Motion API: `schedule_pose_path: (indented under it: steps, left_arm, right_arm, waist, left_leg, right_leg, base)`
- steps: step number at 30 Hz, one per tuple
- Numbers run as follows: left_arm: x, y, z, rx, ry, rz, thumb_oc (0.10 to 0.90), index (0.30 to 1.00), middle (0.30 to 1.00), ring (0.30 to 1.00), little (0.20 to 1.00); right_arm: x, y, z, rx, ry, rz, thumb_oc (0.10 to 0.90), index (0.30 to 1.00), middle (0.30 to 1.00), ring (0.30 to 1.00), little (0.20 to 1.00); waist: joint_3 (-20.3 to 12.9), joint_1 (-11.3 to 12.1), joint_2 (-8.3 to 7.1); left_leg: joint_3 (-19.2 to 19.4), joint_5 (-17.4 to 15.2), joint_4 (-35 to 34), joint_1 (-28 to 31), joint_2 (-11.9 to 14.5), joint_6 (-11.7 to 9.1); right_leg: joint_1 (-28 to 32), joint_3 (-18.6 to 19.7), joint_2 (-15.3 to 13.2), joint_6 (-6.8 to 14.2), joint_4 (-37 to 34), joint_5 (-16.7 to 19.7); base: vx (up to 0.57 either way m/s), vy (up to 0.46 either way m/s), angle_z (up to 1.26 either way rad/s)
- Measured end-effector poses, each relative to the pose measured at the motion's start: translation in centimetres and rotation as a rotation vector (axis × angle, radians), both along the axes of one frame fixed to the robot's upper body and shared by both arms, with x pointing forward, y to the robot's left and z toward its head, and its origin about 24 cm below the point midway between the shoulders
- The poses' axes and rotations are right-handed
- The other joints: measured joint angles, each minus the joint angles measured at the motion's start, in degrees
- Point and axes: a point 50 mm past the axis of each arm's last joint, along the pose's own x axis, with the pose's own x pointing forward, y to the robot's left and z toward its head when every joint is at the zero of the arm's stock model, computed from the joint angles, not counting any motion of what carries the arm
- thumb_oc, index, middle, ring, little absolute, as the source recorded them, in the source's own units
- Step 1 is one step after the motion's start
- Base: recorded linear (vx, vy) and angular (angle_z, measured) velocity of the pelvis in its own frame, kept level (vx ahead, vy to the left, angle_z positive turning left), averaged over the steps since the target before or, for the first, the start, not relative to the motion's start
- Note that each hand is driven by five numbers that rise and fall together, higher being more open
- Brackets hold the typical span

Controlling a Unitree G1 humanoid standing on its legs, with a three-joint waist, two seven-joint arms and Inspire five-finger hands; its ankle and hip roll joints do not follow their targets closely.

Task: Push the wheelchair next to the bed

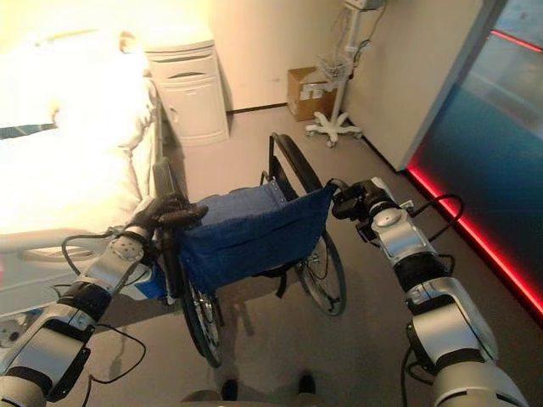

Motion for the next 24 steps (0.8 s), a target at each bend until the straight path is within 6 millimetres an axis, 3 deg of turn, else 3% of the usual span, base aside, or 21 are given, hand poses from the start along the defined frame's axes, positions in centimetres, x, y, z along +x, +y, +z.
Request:
schedule_pose_path:
  steps: [4, 9, 10, 12, 13, 14, 15, 16, 17, 19, 20, 21, 22, 24]
  left_arm:
    - [0.7, 0.4, 1.2, 0.033, -0.038, 0.022, 0.400, 0.300, 0.300, 0.300, 0.300]
    - [0.7, 1.3, 1.6, 0.040, -0.046, 0.036, 0.400, 0.300, 0.300, 0.300, 0.300]
    - [0.6, 1.5, 1.2, 0.038, -0.036, 0.043, 0.400, 0.300, 0.300, 0.300, 0.300]
    - [0.9, 1.9, 2.1, 0.024, -0.070, 0.056, 0.400, 0.300, 0.300, 0.300, 0.300]
    - [0.9, 2.0, 2.2, 0.024, -0.074, 0.057, 0.400, 0.300, 0.300, 0.300, 0.300]
    - [0.8, 2.5, 2.1, 0.024, -0.067, 0.074, 0.400, 0.300, 0.300, 0.300, 0.300]
    - [0.9, 2.7, 2.4, 0.017, -0.073, 0.079, 0.400, 0.300, 0.300, 0.300, 0.300]
    - [0.6, 3.4, 2.2, 0.032, -0.058, 0.090, 0.400, 0.300, 0.300, 0.300, 0.300]
    - [0.1, 3.4, 1.5, 0.020, -0.044, 0.096, 0.400, 0.300, 0.300, 0.300, 0.300]
    - [-0.6, 2.9, -0.2, -0.017, 0.009, 0.105, 0.400, 0.300, 0.300, 0.300, 0.300]
    - [-0.6, 2.6, -0.5, -0.029, 0.027, 0.115, 0.400, 0.300, 0.300, 0.300, 0.300]
    - [-0.4, 3.3, 0.0, -0.013, 0.024, 0.131, 0.400, 0.300, 0.300, 0.300, 0.300]
    - [-0.5, 3.4, -0.1, -0.013, 0.025, 0.132, 0.400, 0.300, 0.300, 0.300, 0.300]
    - [-0.7, 3.2, -0.5, -0.012, 0.035, 0.139, 0.400, 0.300, 0.300, 0.300, 0.300]
  right_arm:
    - [0.6, 0.4, 1.2, -0.003, -0.039, -0.002, 0.400, 0.300, 0.300, 0.300, 0.300]
    - [0.7, 1.1, 0.9, 0.049, -0.036, 0.009, 0.400, 0.300, 0.300, 0.300, 0.300]
    - [0.6, 1.1, 0.6, 0.055, -0.028, 0.009, 0.400, 0.300, 0.300, 0.300, 0.300]
    - [0.6, 1.4, 0.2, 0.084, -0.022, 0.010, 0.400, 0.300, 0.300, 0.300, 0.300]
    - [0.6, 1.5, 0.0, 0.098, -0.020, 0.008, 0.400, 0.300, 0.300, 0.300, 0.300]
    - [0.5, 1.8, -0.6, 0.106, -0.013, 0.003, 0.400, 0.300, 0.300, 0.300, 0.300]
    - [0.4, 2.0, -1.4, 0.115, 0.003, -0.009, 0.400, 0.300, 0.300, 0.300, 0.300]
    - [0.3, 3.1, -2.5, 0.129, 0.027, -0.001, 0.400, 0.300, 0.300, 0.300, 0.300]
    - [0.0, 2.8, -2.9, 0.127, 0.030, -0.019, 0.400, 0.300, 0.300, 0.300, 0.300]
    - [-0.2, 2.4, -2.4, 0.105, 0.013, -0.008, 0.400, 0.300, 0.300, 0.300, 0.300]
    - [0.1, 2.3, -1.0, 0.079, -0.026, 0.006, 0.400, 0.300, 0.300, 0.300, 0.300]
    - [0.7, 2.7, 0.8, 0.051, -0.051, 0.035, 0.400, 0.300, 0.300, 0.300, 0.300]
    - [0.8, 2.7, 1.2, 0.044, -0.056, 0.041, 0.400, 0.300, 0.300, 0.300, 0.300]
    - [0.7, 2.5, 1.5, 0.022, -0.054, 0.059, 0.400, 0.300, 0.300, 0.300, 0.300]
  waist:
    - [-0.01, -0.05, 0.37]
    - [0.33, -1.15, -0.25]
    - [0.38, -1.49, -0.26]
    - [0.94, -3.18, -2.40]
    - [1.29, -3.15, -3.03]
    - [2.42, -0.76, -2.72]
    - [3.16, 0.86, -3.13]
    - [2.28, 1.22, -5.81]
    - [2.63, -0.75, -6.75]
    - [2.53, 0.06, -3.44]
    - [3.01, 0.76, -0.15]
    - [4.23, 2.27, 2.65]
    - [4.67, 2.39, 3.69]
    - [5.05, 4.41, 4.64]
  left_leg:
    - [-0.74, 0.30, -0.85, -0.98, 1.18, -0.49]
    - [-1.45, 0.32, -1.57, 0.34, 1.89, -0.66]
    - [-1.57, 0.32, -1.01, 0.40, 2.26, -1.29]
    - [2.75, 0.45, 4.92, -3.44, 1.72, -2.22]
    - [4.35, 0.56, 6.83, -4.24, 1.83, -2.43]
    - [6.36, -1.52, 16.27, -7.82, 3.25, -5.32]
    - [7.42, -2.01, 27.67, -12.38, 4.63, -7.02]
    - [7.98, -3.13, 31.75, -15.25, 2.98, -8.53]
    - [8.61, -5.48, 31.41, -17.53, 1.16, -7.77]
    - [11.81, -4.92, 20.06, -17.08, 0.78, -7.75]
    - [11.61, -2.68, 9.57, -14.23, 0.97, -7.01]
    - [9.94, 0.48, 0.79, -12.57, 0.87, -7.16]
    - [8.50, 0.94, -2.30, -12.08, 0.85, -7.00]
    - [10.01, 1.19, -2.31, -12.16, 0.48, -5.87]
  right_leg:
    - [-0.86, -1.08, 1.03, -0.86, 0.35, -0.46]
    - [0.32, -1.41, 1.80, -1.76, 1.21, -1.55]
    - [0.38, -1.68, 2.58, -3.28, 2.67, -3.14]
    - [-0.96, -2.06, 2.17, -5.14, 5.93, -6.11]
    - [-1.04, -2.35, 2.31, -4.90, 7.08, -6.86]
    - [-3.01, -5.07, 4.01, -6.84, 17.64, -10.34]
    - [-4.60, -7.38, 5.26, -10.19, 27.13, -14.08]
    - [-3.19, -5.56, 4.71, -11.18, 24.57, -18.12]
    - [-0.93, -2.47, 5.16, -9.97, 22.01, -19.22]
    - [1.18, -0.56, 7.10, -9.07, 17.01, -18.40]
    - [4.33, -1.03, 8.54, -11.21, 12.31, -17.20]
    - [6.18, 0.17, 9.51, -9.96, 9.38, -12.95]
    - [6.82, 1.58, 10.53, -10.06, 8.77, -12.66]
    - [7.46, 2.59, 10.55, -10.08, 7.99, -12.86]
  base:
    - [0.11, -0.175, 0.08]
    - [0.22, -0.185, 0.12]
    - [0.19, -0.200, 0.34]
    - [0.26, -0.212, 0.57]
    - [0.33, -0.183, 0.31]
    - [0.52, -0.088, -0.24]
    - [0.43, 0.024, -0.24]
    - [0.53, 0.066, 0.28]
    - [0.40, 0.072, 0.33]
    - [0.42, 0.115, -0.14]
    - [0.35, 0.189, -0.69]
    - [0.41, 0.278, -0.80]
    - [0.36, 0.261, -0.87]
    - [0.36, 0.212, -0.69]
